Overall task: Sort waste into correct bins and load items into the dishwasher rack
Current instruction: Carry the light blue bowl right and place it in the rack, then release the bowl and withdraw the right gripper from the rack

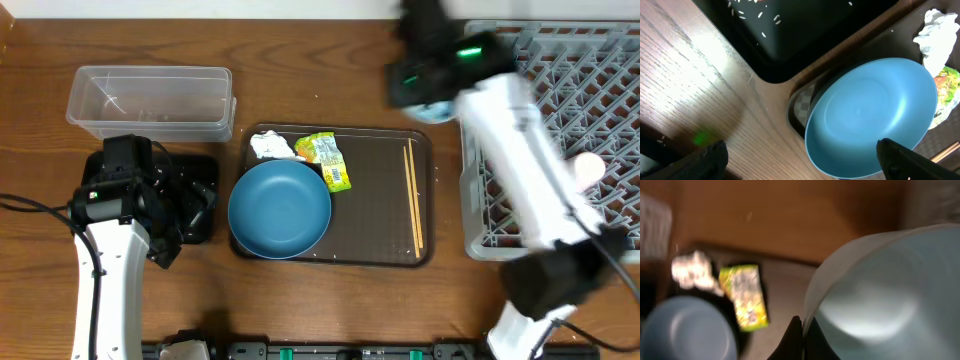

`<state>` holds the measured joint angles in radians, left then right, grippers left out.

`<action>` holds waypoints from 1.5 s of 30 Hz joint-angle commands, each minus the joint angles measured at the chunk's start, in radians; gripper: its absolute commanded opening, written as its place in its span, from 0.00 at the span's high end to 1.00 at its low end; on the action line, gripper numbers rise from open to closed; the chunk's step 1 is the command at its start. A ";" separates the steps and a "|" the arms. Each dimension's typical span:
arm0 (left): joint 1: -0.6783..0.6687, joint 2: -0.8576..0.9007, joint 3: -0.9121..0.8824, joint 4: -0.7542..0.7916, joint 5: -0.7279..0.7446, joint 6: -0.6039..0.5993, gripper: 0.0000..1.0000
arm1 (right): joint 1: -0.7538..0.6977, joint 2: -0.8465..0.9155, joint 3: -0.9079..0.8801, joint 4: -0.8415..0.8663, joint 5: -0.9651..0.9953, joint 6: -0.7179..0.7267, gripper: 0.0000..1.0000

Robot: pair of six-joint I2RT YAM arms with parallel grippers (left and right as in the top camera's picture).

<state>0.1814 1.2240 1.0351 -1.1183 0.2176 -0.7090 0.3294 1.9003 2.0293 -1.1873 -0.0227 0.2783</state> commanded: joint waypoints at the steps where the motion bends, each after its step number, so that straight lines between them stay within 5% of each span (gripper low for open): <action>1: -0.002 0.001 0.016 -0.003 -0.014 0.006 0.02 | -0.174 -0.006 0.005 -0.001 -0.204 -0.076 0.99; 9: -0.002 0.001 0.016 -0.003 -0.014 0.006 0.02 | -0.640 0.004 -0.034 0.111 -0.834 -0.230 0.99; 19: -0.002 0.001 0.016 -0.003 -0.014 0.006 0.02 | -0.971 0.021 -0.197 0.421 -1.247 -0.272 0.99; 28: -0.002 0.001 0.016 -0.003 -0.014 0.006 0.02 | -1.043 0.132 -0.381 0.830 -1.291 -0.087 0.99; 45: -0.002 0.002 0.016 -0.003 -0.014 0.006 0.02 | -0.994 0.256 -0.389 1.131 -1.306 -0.021 0.99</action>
<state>0.1814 1.2240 1.0351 -1.1183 0.2173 -0.7090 -0.6746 2.1460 1.6363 -0.0643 -1.3350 0.2501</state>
